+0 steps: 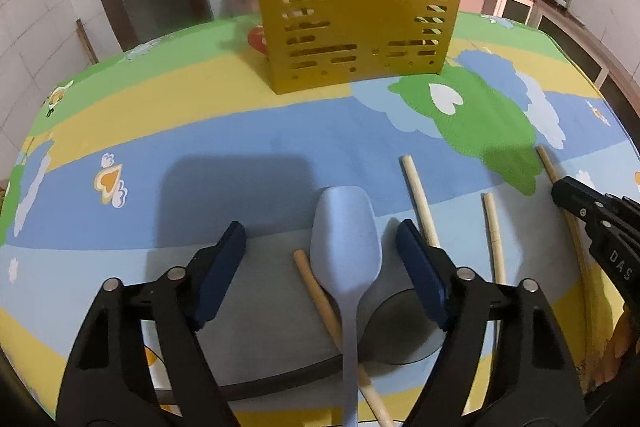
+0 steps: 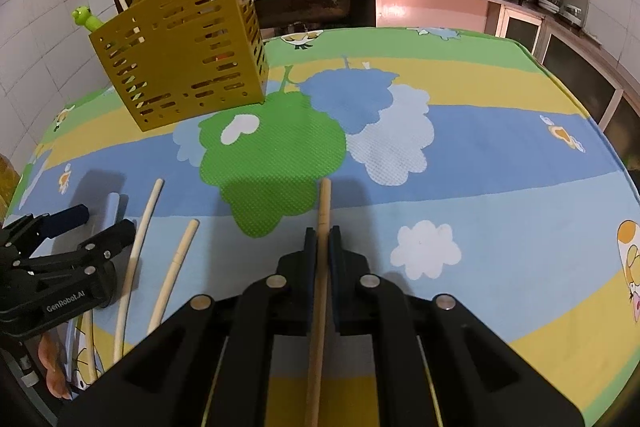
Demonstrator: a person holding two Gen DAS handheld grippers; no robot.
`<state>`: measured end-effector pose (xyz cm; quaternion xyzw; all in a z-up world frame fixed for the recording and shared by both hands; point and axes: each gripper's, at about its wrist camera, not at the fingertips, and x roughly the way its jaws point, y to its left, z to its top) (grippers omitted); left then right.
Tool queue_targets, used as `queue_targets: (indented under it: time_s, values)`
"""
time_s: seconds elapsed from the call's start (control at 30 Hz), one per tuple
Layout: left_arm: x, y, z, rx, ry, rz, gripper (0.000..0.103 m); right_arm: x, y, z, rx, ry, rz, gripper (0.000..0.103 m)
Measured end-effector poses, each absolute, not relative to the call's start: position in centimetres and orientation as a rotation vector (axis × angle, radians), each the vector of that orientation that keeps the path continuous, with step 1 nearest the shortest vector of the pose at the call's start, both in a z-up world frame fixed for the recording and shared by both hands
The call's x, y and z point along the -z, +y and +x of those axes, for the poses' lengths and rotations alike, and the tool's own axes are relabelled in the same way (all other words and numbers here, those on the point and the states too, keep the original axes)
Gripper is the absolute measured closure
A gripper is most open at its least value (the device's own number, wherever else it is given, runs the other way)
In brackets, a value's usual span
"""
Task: Organize utensils
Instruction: 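Grasp the light-blue spoon with the left tool while the right tool grasps a wooden chopstick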
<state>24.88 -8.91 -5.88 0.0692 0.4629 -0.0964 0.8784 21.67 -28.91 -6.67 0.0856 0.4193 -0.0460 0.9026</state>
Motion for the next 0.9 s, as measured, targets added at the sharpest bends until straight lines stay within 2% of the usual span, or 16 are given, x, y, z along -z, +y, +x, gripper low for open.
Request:
queue_targets:
  time_s: [0.33, 0.77, 0.8, 0.83, 0.87, 0.9]
  values:
    - [5.4, -10.0, 24.9, 0.218, 0.979, 0.158, 0.072, 6.6, -29.3, 22.0, 0.120, 0.871, 0.198, 0.096]
    - [5.5, -9.5, 24.4, 0.211, 0.945, 0.147, 0.072, 6.9, -30.3, 22.9, 0.153, 0.847, 0.256, 0.095]
    - [5.6, -9.5, 24.4, 0.212, 0.940, 0.148, 0.072, 6.8, -30.4, 22.7, 0.152, 0.848, 0.261, 0.092]
    - [5.6, -9.5, 24.4, 0.213, 0.937, 0.151, 0.072, 6.8, -30.4, 22.6, 0.147, 0.845, 0.264, 0.075]
    - [5.6, -9.5, 24.4, 0.213, 0.935, 0.152, 0.072, 6.7, -30.4, 22.5, 0.144, 0.840, 0.270, 0.045]
    - [5.6, -9.5, 24.4, 0.213, 0.935, 0.150, 0.072, 6.5, -30.3, 22.2, 0.156, 0.826, 0.274, 0.036]
